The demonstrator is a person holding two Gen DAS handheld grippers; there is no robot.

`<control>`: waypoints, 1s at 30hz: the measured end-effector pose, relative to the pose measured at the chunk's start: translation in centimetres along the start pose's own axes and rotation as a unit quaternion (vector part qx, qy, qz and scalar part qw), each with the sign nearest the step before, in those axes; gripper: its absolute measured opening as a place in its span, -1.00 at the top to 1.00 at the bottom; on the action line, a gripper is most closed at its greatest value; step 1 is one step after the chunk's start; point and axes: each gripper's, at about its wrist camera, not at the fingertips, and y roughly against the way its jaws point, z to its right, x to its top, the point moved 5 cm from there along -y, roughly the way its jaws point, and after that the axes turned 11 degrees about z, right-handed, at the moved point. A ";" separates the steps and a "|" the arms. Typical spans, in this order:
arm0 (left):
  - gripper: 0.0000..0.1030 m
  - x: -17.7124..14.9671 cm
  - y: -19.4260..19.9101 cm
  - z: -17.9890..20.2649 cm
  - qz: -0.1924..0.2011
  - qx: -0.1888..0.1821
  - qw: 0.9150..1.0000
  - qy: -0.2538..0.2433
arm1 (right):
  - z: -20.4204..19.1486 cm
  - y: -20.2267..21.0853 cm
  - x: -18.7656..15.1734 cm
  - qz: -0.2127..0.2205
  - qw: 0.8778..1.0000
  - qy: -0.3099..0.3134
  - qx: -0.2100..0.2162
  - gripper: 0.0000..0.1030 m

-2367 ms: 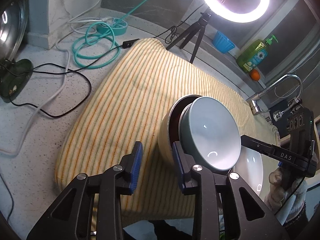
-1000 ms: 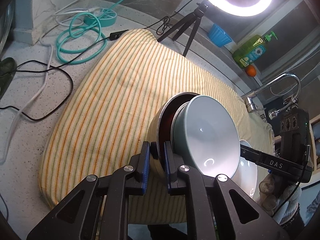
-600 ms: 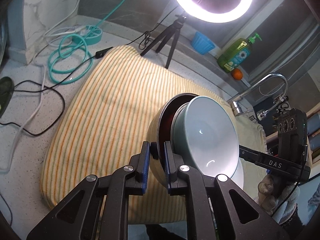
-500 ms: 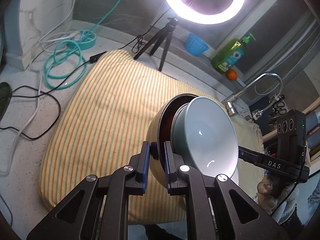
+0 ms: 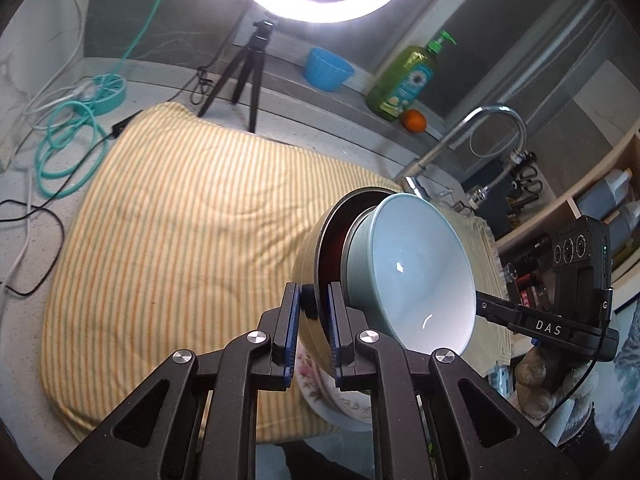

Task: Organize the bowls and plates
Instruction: 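Lift the nested bowl stack and carry it over the plate stack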

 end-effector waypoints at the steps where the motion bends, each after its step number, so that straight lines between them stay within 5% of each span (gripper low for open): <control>1: 0.80 -0.2 -0.3 0.4 -0.005 -0.004 1.000 -0.003 | 0.4 0.4 -0.2 0.001 1.000 -0.003 -0.004 0.77; 30: 0.81 -4.8 -4.1 3.8 -0.092 -0.030 0.995 -0.030 | 7.0 3.4 -4.8 -0.002 0.996 -0.068 -0.054 0.77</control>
